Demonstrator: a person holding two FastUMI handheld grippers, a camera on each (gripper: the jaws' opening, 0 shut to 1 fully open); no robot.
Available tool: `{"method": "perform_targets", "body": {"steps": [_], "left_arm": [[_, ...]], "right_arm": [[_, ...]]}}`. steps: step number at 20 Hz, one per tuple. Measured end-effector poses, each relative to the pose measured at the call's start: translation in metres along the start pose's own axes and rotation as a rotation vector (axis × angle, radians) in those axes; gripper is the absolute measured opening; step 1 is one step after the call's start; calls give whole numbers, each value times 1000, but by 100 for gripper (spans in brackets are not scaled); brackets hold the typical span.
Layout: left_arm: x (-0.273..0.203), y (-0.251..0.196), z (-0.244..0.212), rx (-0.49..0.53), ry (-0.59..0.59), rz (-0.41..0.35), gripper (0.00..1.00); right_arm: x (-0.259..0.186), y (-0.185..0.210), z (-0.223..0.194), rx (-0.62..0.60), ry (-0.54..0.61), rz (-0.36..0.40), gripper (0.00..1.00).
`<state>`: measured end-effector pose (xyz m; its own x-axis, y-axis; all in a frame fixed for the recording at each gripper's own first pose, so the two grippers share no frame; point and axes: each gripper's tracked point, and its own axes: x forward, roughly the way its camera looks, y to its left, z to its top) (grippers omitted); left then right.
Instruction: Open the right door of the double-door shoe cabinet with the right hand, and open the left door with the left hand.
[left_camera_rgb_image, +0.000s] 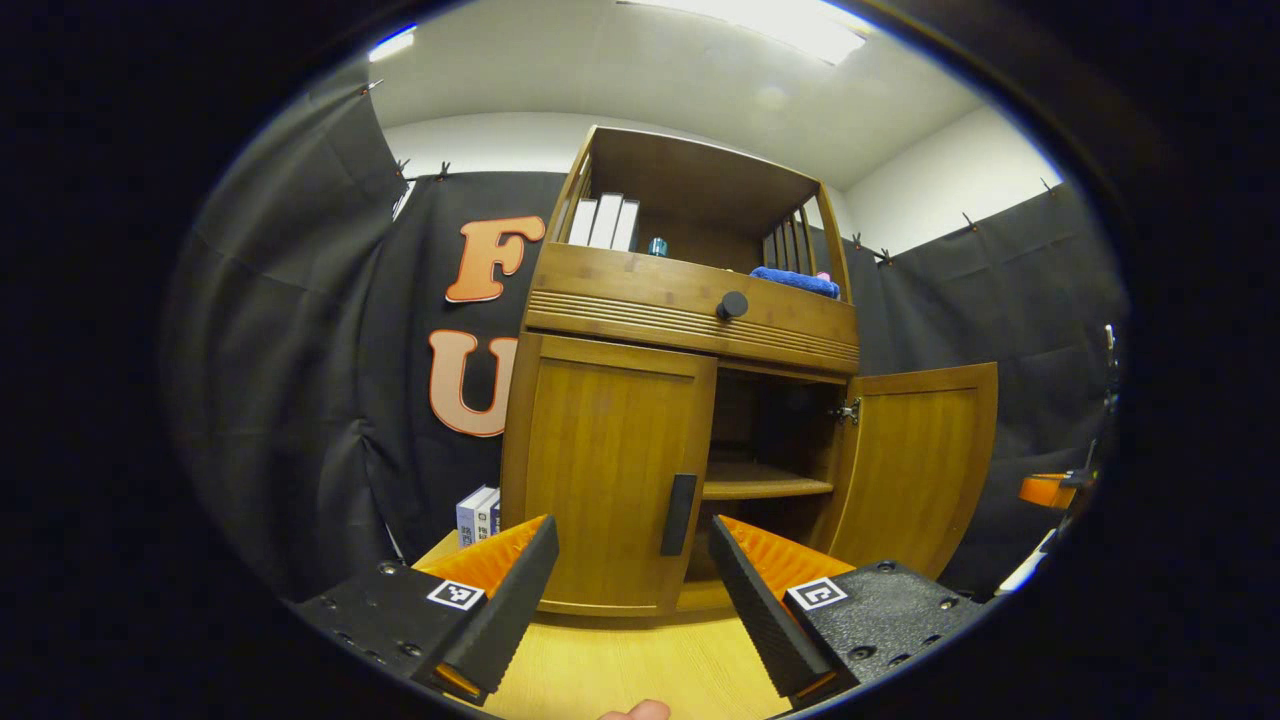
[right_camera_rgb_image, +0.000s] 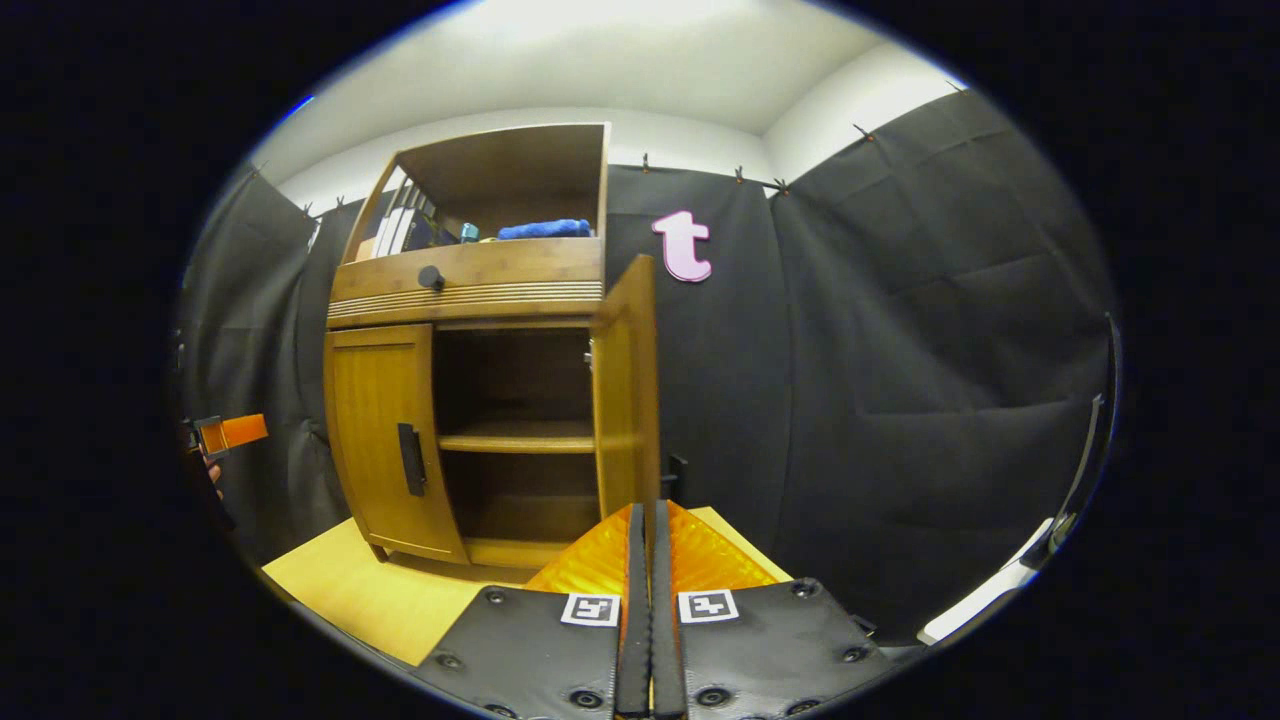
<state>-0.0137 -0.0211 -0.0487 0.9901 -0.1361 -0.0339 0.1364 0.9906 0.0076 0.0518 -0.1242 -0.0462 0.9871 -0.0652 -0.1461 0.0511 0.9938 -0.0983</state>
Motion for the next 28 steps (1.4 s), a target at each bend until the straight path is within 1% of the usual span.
{"method": "perform_targets", "body": {"steps": [1,2,3,6,9,11,13,15,16,17,18,19,20,21,22,23,24,26,28], "left_arm": [[1,-1,0,-1,-3,-3,92],[2,-1,1,-3,-4,-4,95],[2,-1,1,-4,-4,-3,92],[1,4,3,-6,-11,9,92],[4,9,2,-10,-17,28,92],[7,12,-2,-22,-8,34,92],[10,14,-6,-30,1,40,92],[14,17,-7,-30,2,50,92],[16,18,-7,-29,-1,52,95],[21,18,-7,-28,-3,52,95],[26,16,-6,-29,-6,46,95],[32,13,-5,-33,-10,37,92],[40,8,-3,-37,-17,20,95],[50,2,0,-36,-25,2,92],[60,-4,3,-29,-35,-16,95],[71,-9,5,-21,-45,-30,92],[82,-16,8,-16,-58,-47,92],[102,-28,11,-16,-81,-67,92],[126,-39,9,-15,-88,-82,92]], "right_arm": [[1,10,5,-9,-4,8,8],[3,21,10,-13,-10,18,8],[3,32,12,-10,-17,30,8],[11,68,21,-17,-46,68,8],[15,91,19,-32,-65,68,8],[14,108,16,-28,-65,93,34],[15,115,13,-19,-64,112,61],[14,117,16,-8,-75,109,87],[13,116,18,-3,-86,104,100],[13,114,19,-1,-92,93,94],[13,111,19,-4,-92,79,100],[14,109,20,-6,-95,70,100],[13,107,21,-6,-102,62,100],[13,106,24,-2,-108,57,100],[12,107,24,2,-109,63,94],[12,109,24,2,-108,66,98],[13,107,24,1,-108,63,100],[13,106,23,-1,-101,60,100],[11,105,22,-1,-94,59,98]]}}
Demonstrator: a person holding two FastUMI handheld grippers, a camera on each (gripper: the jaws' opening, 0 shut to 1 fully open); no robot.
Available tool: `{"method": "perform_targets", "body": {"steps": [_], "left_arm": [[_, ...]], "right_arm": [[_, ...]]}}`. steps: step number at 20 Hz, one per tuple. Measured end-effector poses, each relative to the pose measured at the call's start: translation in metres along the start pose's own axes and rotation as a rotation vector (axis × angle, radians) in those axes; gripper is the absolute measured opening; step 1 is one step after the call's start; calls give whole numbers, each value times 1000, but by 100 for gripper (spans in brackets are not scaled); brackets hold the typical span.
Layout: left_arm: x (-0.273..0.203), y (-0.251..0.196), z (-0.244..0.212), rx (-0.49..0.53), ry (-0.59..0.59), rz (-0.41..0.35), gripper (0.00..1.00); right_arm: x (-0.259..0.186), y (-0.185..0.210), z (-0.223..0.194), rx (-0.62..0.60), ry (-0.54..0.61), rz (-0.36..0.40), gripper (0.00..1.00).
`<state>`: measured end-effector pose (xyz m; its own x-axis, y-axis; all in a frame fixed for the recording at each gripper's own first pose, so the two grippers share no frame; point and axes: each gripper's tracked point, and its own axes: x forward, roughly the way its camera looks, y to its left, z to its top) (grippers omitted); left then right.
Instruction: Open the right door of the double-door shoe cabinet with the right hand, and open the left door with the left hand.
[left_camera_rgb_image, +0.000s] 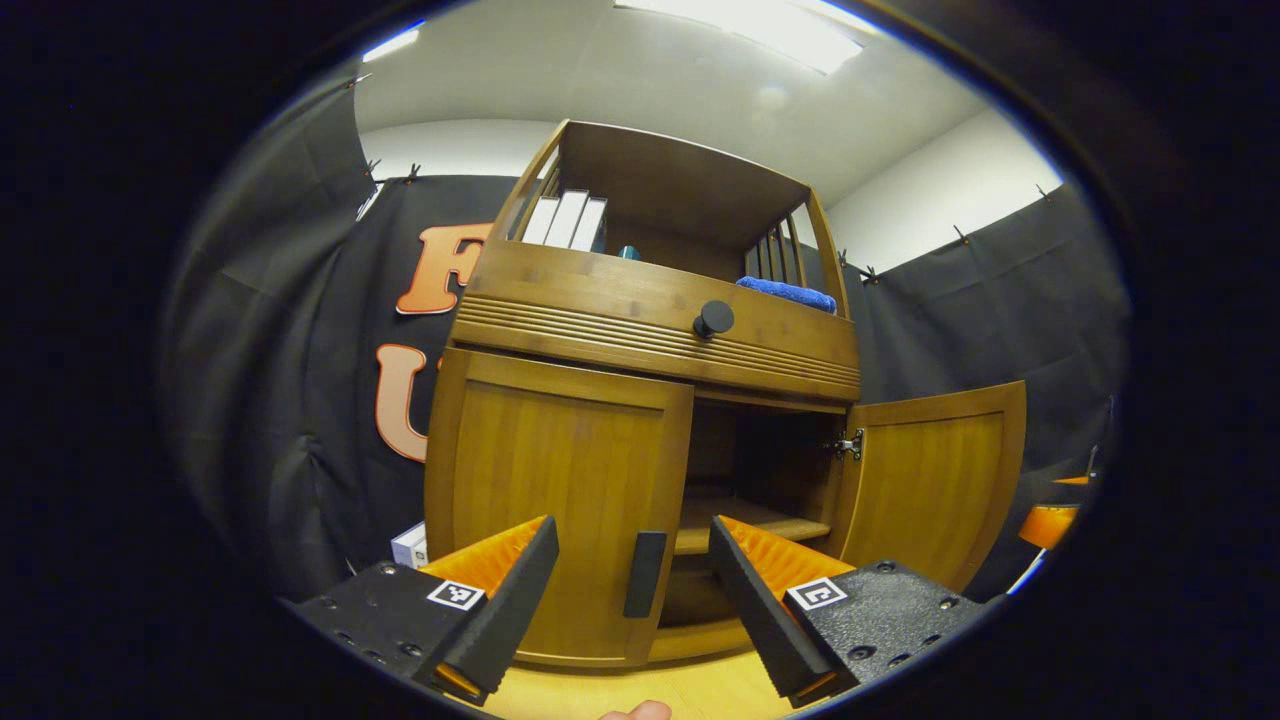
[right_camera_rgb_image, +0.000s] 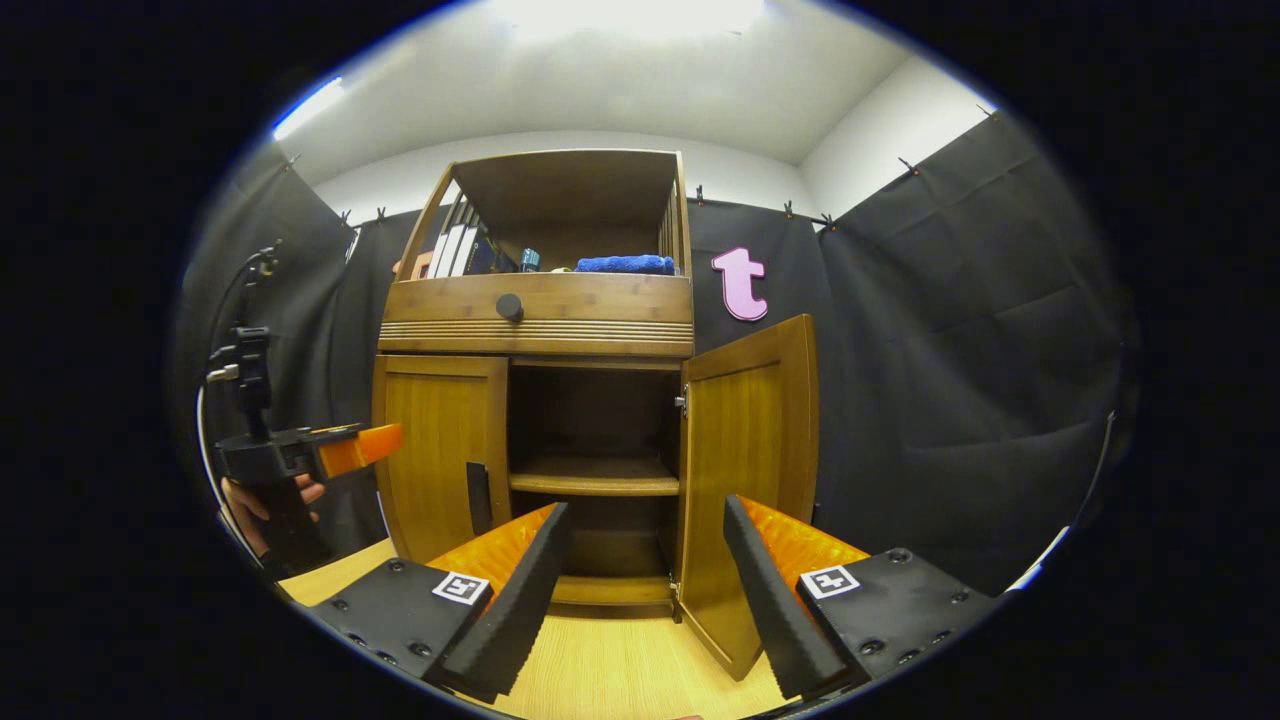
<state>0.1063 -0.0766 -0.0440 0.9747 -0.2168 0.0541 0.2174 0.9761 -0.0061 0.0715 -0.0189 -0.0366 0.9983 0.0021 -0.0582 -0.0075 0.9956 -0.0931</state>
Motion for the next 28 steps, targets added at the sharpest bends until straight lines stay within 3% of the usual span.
{"method": "perform_targets", "body": {"steps": [4,6,10,15,19,28], "left_arm": [[34,-15,-21,18,-2,-27,92],[42,-13,-35,61,3,-16,92],[72,-14,-70,103,36,2,92],[102,-1,-113,74,119,52,92],[112,9,-141,76,168,95,92],[119,25,-159,64,191,154,99]], "right_arm": [[-3,-5,-4,8,9,-13,94],[-5,-8,-10,13,25,-20,100],[-11,-16,-16,13,46,-39,100],[-21,-23,-14,4,45,-60,98],[-24,-23,-15,-15,55,-64,98],[-31,-8,-20,0,63,-33,98]]}}
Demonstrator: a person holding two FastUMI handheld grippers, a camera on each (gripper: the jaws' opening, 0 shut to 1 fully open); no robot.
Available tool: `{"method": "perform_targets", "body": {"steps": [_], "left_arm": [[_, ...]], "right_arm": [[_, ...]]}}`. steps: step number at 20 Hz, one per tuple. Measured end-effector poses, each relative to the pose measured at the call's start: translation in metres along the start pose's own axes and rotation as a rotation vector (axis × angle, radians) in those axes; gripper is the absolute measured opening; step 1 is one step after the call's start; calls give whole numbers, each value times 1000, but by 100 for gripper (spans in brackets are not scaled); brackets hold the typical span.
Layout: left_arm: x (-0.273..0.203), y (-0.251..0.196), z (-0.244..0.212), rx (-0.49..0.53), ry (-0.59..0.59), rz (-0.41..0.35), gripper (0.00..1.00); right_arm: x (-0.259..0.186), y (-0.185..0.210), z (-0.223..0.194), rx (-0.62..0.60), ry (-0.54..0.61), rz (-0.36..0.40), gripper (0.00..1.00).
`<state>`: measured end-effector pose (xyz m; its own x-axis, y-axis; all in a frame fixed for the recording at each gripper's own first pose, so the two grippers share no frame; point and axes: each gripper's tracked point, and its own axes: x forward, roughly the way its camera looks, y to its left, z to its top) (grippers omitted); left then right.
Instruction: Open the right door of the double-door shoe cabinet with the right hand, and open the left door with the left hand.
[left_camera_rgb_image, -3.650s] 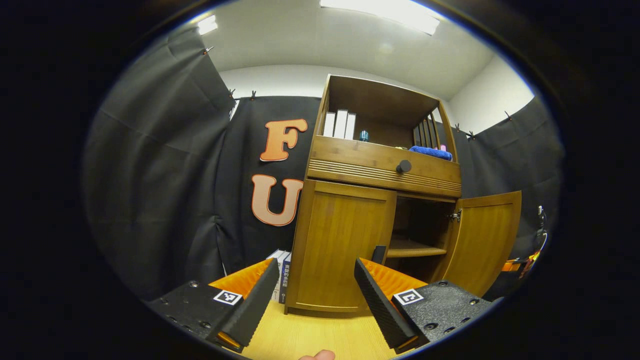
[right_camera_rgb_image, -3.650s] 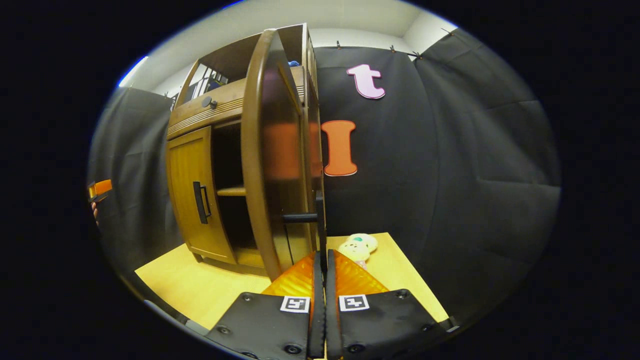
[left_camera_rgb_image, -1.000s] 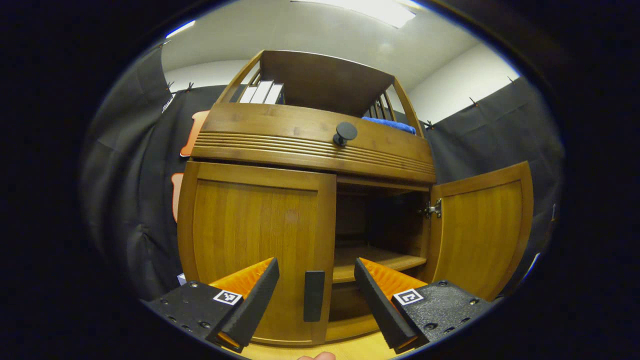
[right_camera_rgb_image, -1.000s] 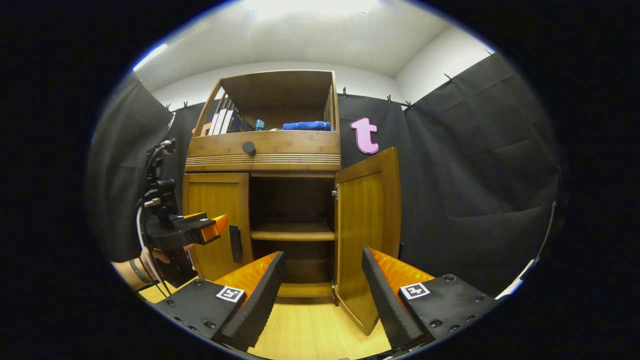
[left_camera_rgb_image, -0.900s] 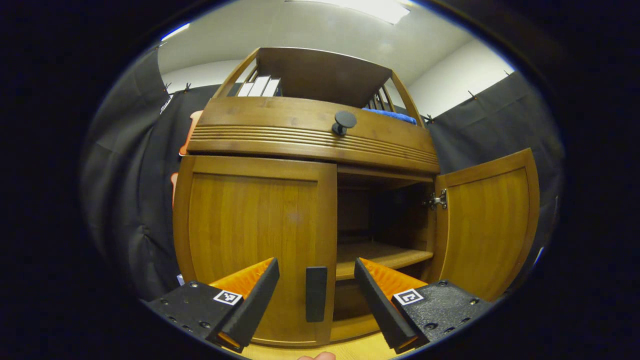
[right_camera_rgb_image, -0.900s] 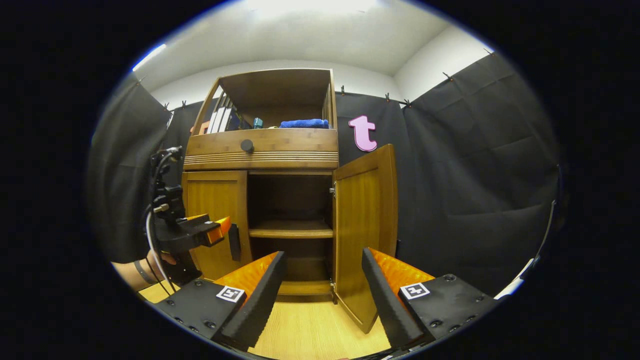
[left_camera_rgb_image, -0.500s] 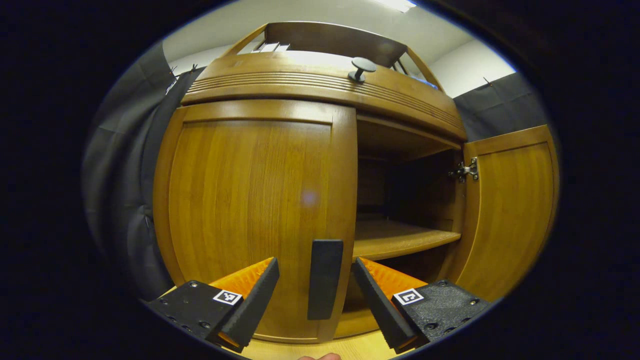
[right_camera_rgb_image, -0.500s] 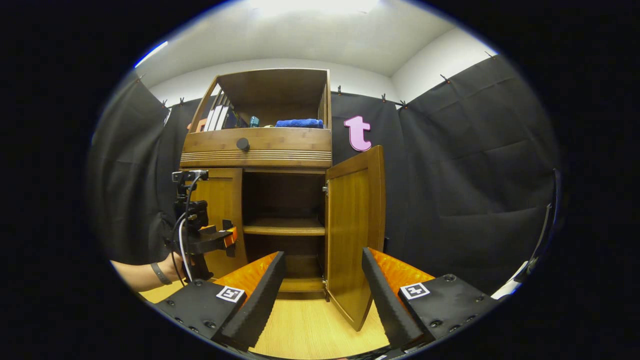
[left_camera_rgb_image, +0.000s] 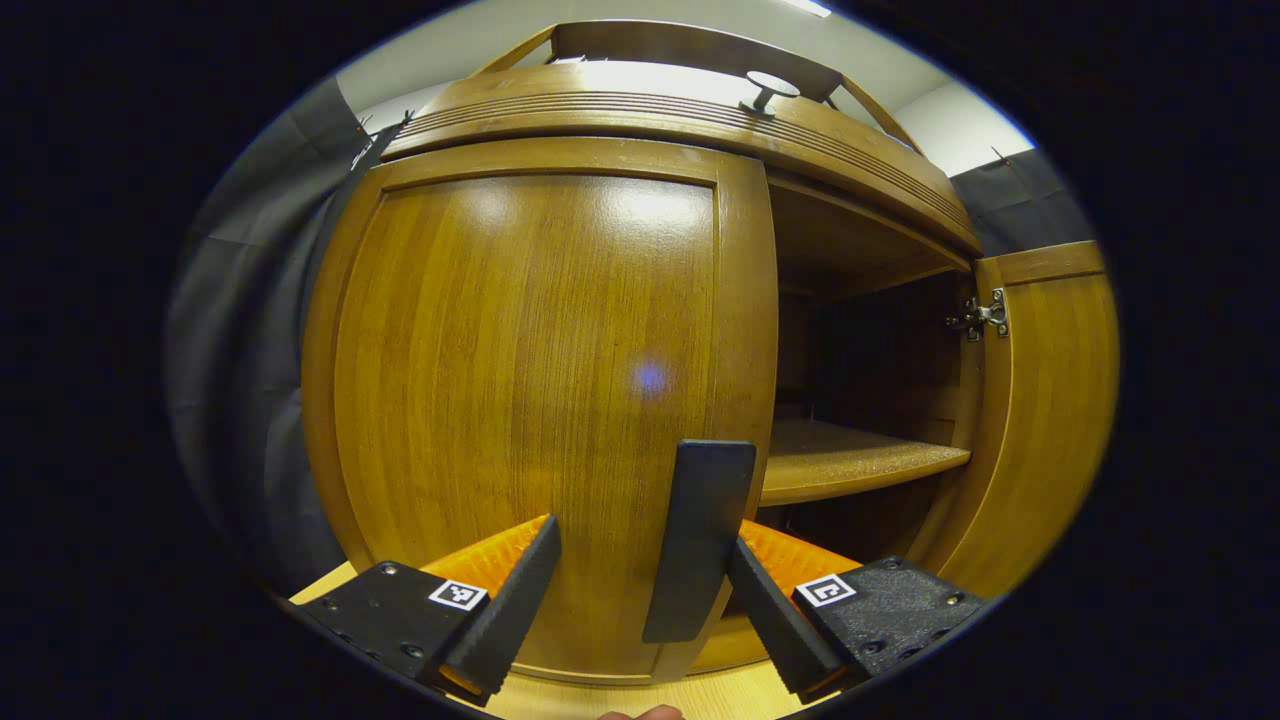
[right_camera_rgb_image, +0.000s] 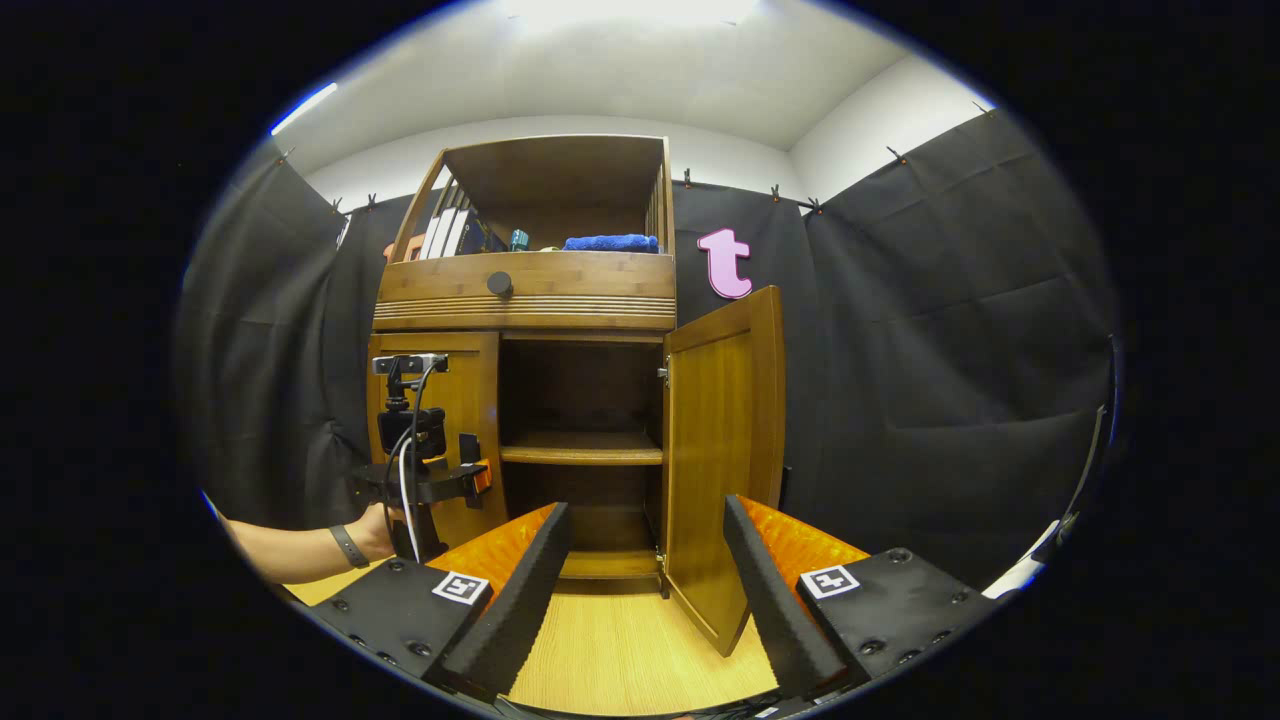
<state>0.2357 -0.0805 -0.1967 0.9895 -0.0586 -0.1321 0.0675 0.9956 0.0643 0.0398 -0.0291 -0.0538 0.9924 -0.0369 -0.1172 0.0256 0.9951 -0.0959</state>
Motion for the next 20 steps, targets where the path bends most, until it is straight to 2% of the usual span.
{"method": "perform_targets", "body": {"steps": [2,3,5,7,8,11,12,13,19,20], "left_arm": [[0,-2,2,18,-11,0,99],[2,-9,0,15,-11,-22,95],[3,-28,0,5,-5,-78,66],[3,-27,-1,60,2,-44,36],[3,-26,-1,62,-1,-37,35],[1,-26,-2,43,-5,-35,27],[-3,-27,-2,50,-8,-38,25],[-6,-26,-1,49,-9,-44,26],[-55,-20,0,32,44,-90,26],[-64,-17,1,40,49,-91,25]], "right_arm": [[-1,2,-1,2,3,4,100],[-2,2,-1,2,5,4,100],[-3,0,-2,4,6,1,98],[-7,-2,-2,6,6,-9,98],[-9,-4,-2,6,4,-14,100],[-14,-9,-1,5,0,-30,98],[-16,-10,-2,3,0,-32,100],[-18,-9,-1,0,-1,-33,98],[-22,1,2,-17,-13,-10,100],[-22,3,2,-19,-13,-5,94]]}}
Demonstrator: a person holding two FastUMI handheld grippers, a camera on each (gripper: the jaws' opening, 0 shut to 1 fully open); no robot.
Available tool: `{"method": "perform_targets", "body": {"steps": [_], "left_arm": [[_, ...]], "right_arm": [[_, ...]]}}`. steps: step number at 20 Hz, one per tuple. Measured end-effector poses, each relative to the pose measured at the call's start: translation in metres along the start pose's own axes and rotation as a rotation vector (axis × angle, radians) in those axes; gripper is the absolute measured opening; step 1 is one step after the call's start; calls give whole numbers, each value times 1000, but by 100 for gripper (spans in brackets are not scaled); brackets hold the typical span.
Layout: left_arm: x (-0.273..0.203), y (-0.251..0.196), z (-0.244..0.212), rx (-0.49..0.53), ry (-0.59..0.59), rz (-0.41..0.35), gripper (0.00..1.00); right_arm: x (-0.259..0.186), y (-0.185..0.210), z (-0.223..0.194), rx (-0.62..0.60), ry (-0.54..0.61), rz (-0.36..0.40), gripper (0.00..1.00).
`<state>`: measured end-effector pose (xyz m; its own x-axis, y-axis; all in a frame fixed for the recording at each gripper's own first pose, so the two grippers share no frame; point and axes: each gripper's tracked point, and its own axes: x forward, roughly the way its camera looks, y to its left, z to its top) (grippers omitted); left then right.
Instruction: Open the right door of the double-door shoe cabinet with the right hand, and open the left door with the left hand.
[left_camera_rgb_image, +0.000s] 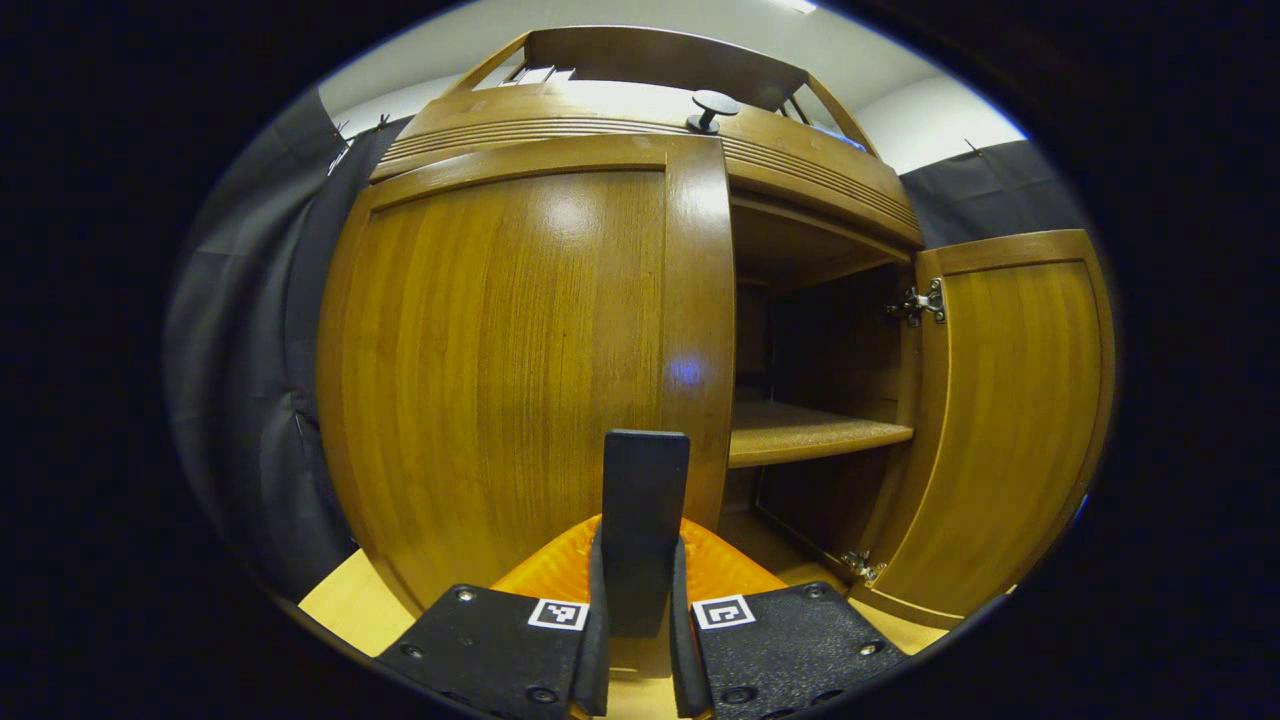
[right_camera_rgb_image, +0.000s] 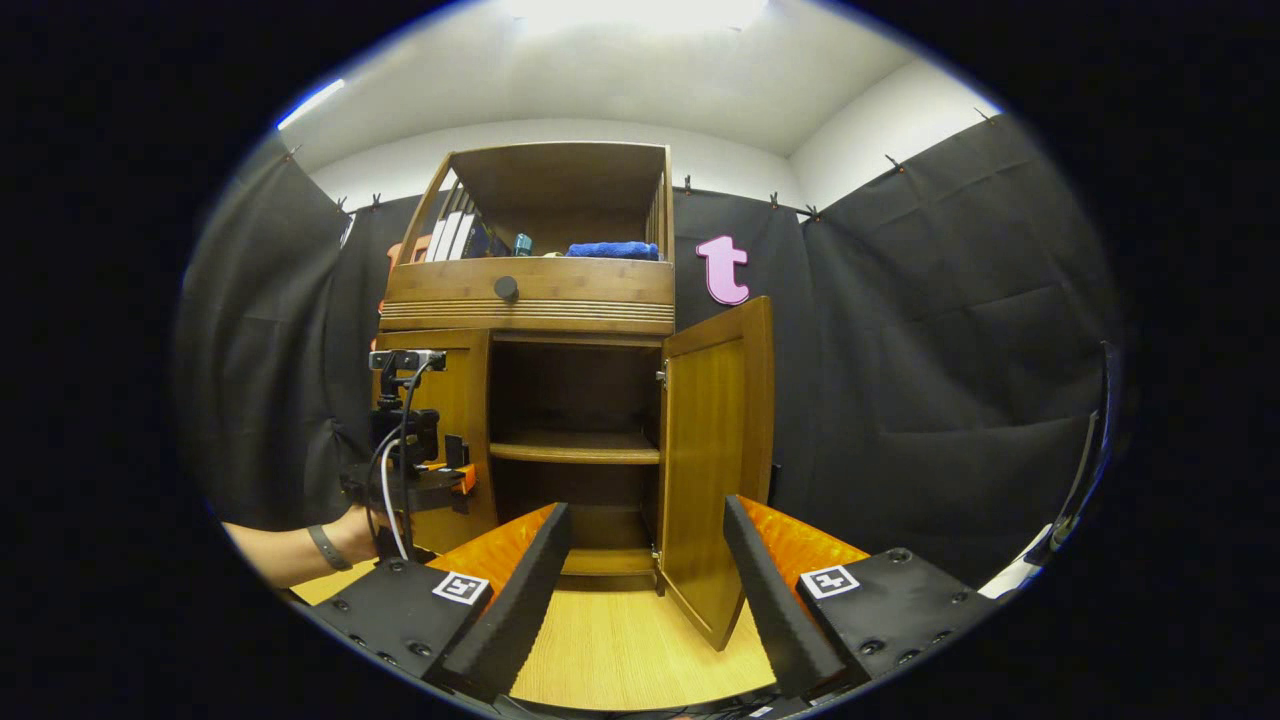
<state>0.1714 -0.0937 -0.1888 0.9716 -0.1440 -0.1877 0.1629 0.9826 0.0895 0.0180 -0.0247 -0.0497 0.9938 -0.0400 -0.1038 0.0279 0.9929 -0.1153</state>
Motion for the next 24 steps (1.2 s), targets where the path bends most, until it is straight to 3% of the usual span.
{"method": "perform_targets", "body": {"steps": [3,4,9,16,20,22,24], "left_arm": [[-35,11,2,9,-5,14,25],[-46,15,2,7,-7,19,25],[-90,38,4,0,-28,45,25],[-146,94,6,30,-31,158,24],[-162,121,7,36,-40,171,19],[-168,135,6,12,-45,172,12],[-173,149,7,11,-51,189,13]], "right_arm": [[-2,5,0,-11,-2,12,94],[-3,5,-1,-15,0,15,100],[-2,11,-2,1,7,34,98],[3,9,-5,7,17,38,98],[9,15,-7,17,23,63,94],[12,19,-10,22,27,76,94],[15,23,-11,25,34,87,98]]}}
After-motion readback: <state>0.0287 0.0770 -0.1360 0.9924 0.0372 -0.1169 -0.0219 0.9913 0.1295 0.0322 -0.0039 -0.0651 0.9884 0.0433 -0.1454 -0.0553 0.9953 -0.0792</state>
